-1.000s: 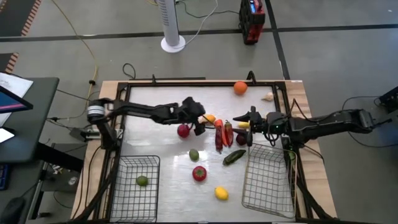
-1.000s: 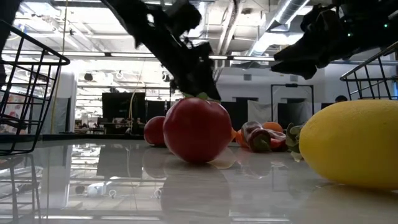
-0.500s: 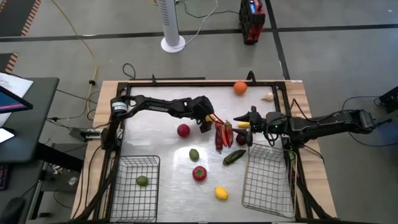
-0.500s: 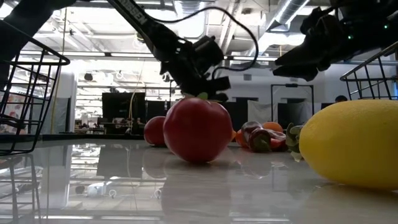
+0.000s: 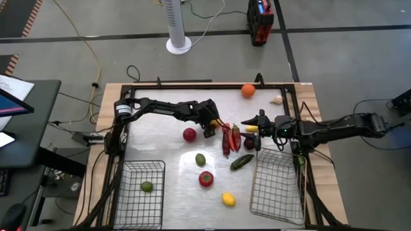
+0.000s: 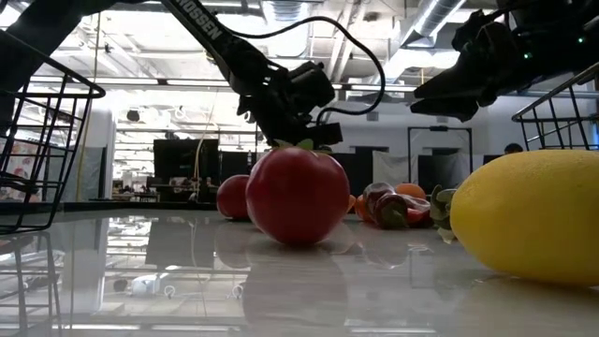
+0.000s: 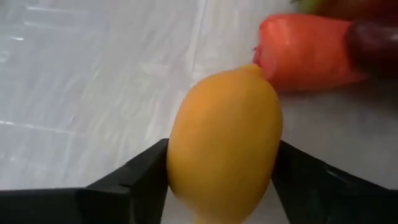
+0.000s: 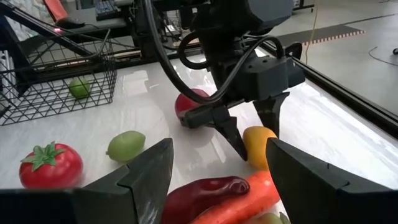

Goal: Sort produce into baskets
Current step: Put the top left yellow lemon into the black wire basket

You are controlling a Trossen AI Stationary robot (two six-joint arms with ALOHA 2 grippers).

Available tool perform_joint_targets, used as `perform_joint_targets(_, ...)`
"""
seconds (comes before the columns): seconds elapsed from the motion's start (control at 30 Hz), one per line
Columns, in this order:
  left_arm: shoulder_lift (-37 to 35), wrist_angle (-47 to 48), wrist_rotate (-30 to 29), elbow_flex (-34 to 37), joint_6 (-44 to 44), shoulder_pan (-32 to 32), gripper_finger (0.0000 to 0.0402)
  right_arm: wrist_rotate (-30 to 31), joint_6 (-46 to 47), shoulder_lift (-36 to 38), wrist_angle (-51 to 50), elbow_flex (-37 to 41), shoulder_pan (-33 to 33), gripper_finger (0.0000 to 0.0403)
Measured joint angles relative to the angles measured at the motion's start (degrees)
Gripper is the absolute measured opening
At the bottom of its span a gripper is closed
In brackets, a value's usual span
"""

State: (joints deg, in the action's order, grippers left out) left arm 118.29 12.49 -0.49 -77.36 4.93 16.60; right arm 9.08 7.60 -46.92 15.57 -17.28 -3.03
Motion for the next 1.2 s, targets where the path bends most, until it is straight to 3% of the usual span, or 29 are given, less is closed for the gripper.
perform_joint_targets(0.07,-0.1,0.3,1.3,-0.3,0.0,0.0,0.0210,0.0,-0.1,0.0,0.0,0.0,0.0,0.0285)
perform_joint_targets(0.33,-3.8,12.8,3.8,-6.9,1.3,-0.5,0.0218,0.0,-0.6,1.4,-0.6,0.0,0.0,0.0285)
perform_joint_targets(0.6,-17.0,26.0,5.5,-10.7,-0.7,-4.1,0.0218,0.0,-0.7,7.8,-3.2,0.0,0.0,0.0286)
perform_joint_targets(0.87,-30.3,35.2,15.4,-10.6,-12.3,-14.1,0.0218,-0.2,-0.1,7.4,-3.6,0.0,0.5,0.0285)
perform_joint_targets(1.03,-35.6,37.4,10.2,-10.6,-22.2,-25.1,0.0218,-0.2,-0.1,7.1,-3.6,0.0,1.3,0.0286)
perform_joint_targets(1.2,-38.7,44.2,-2.9,-10.6,-34.1,-36.1,0.0218,-0.2,-0.1,7.1,-3.0,0.0,1.7,0.0285)
